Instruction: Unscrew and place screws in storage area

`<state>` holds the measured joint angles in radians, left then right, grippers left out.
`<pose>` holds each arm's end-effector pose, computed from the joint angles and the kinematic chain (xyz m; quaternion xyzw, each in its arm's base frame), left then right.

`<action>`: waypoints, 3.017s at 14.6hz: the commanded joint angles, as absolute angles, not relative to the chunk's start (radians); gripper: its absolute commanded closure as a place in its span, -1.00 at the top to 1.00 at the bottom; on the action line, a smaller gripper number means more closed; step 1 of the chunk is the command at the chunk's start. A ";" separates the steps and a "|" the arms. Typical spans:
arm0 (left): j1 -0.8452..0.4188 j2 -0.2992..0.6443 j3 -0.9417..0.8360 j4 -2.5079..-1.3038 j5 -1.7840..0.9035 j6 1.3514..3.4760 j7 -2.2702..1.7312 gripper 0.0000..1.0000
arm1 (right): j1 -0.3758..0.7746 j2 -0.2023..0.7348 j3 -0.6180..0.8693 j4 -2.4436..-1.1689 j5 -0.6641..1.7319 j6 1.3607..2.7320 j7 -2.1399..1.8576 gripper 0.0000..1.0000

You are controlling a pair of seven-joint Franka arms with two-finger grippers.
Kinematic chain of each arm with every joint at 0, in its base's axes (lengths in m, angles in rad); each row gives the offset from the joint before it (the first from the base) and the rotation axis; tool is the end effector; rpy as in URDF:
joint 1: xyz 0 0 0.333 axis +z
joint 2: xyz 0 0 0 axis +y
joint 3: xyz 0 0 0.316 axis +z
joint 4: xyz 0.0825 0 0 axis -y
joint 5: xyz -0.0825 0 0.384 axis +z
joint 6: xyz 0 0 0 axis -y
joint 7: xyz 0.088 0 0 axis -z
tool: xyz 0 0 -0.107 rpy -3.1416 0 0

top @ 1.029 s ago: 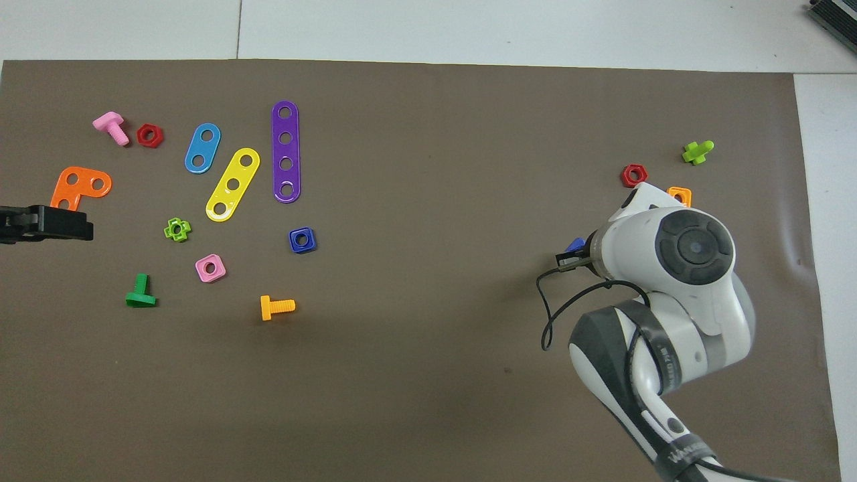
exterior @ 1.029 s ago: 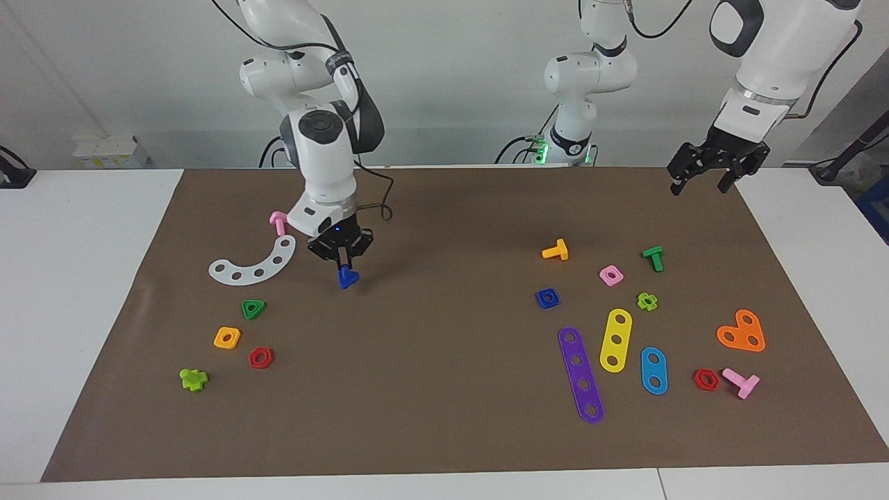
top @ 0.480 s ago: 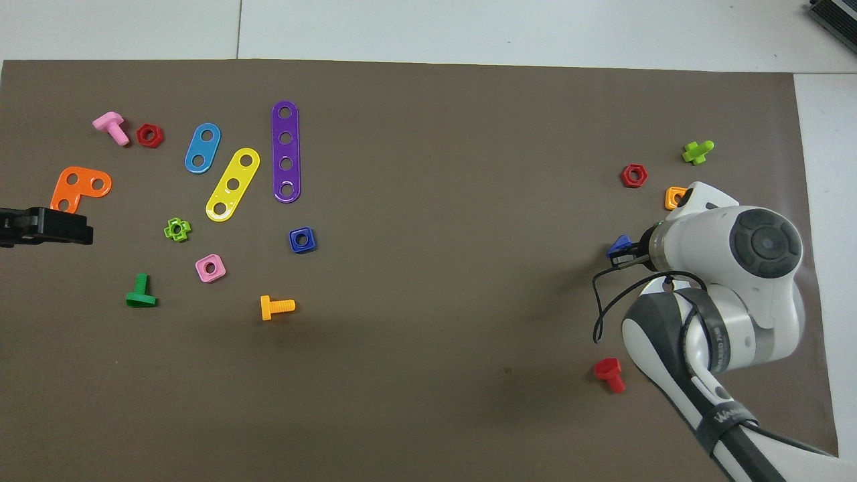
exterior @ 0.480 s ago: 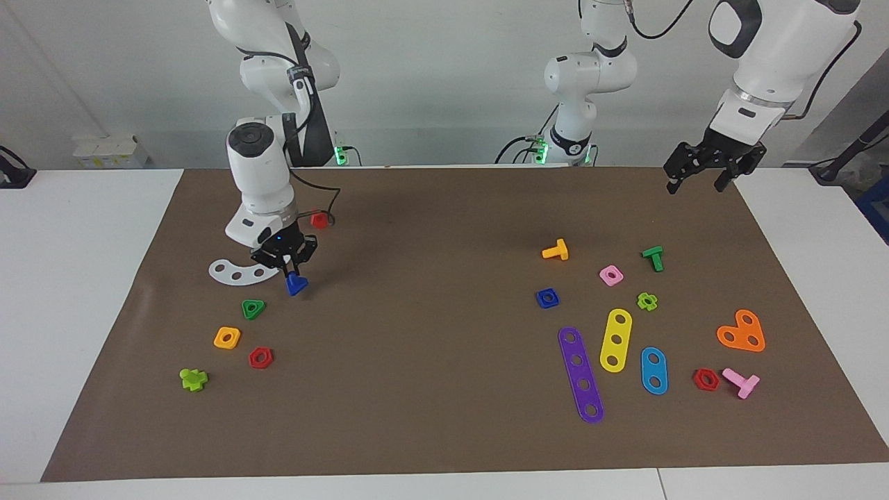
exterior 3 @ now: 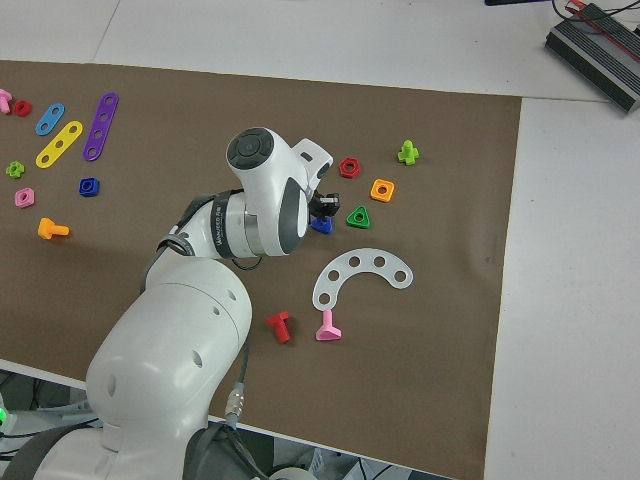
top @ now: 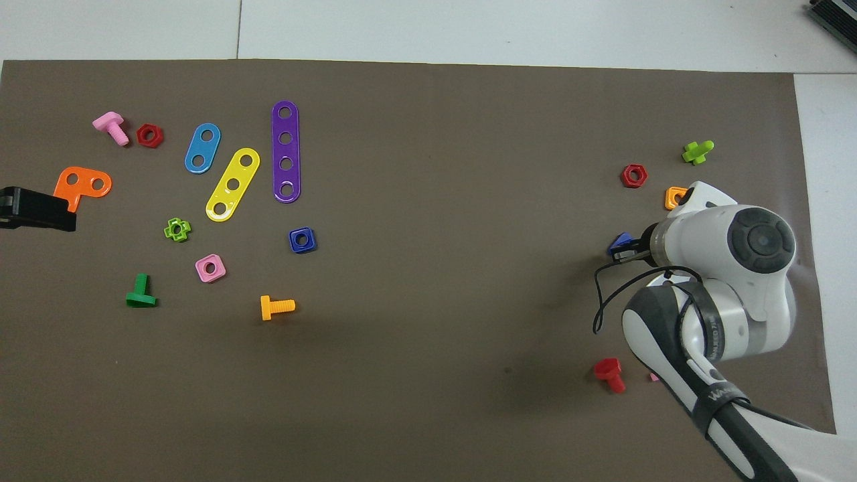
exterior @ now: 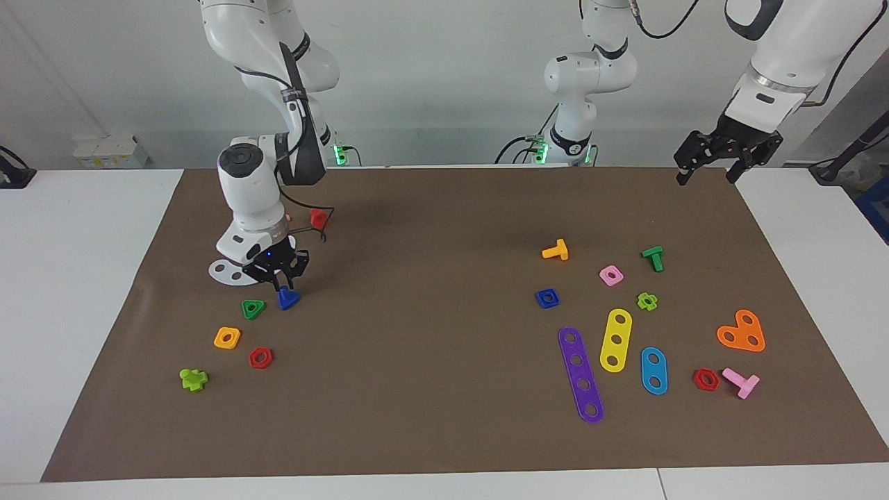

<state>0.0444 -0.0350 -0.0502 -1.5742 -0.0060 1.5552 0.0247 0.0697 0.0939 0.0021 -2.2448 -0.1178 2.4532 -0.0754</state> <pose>0.5423 -0.0043 0.6407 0.9998 -0.0153 0.0080 0.0020 0.5436 0.0391 0.3362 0.9908 0.1164 0.0571 0.0399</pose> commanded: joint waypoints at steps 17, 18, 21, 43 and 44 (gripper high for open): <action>0.017 -0.086 -0.051 -1.709 0.000 1.637 0.035 1.00 | 0.051 -0.035 0.002 -1.574 -0.021 1.643 0.106 1.00; 0.017 -0.086 -0.051 -1.709 0.000 1.635 0.035 1.00 | 0.052 -0.028 0.002 -1.542 -0.025 1.616 0.106 1.00; 0.015 -0.086 -0.051 -1.707 0.002 1.625 0.031 1.00 | 0.054 -0.015 0.002 -1.522 -0.040 1.557 0.106 1.00; 0.009 -0.084 -0.051 -1.701 0.000 1.623 0.029 1.00 | 0.055 -0.035 0.008 -1.569 -0.009 1.532 0.149 1.00; 0.009 -0.084 -0.051 -1.701 0.002 1.623 0.029 1.00 | 0.055 -0.035 0.006 -1.569 -0.009 1.532 0.147 1.00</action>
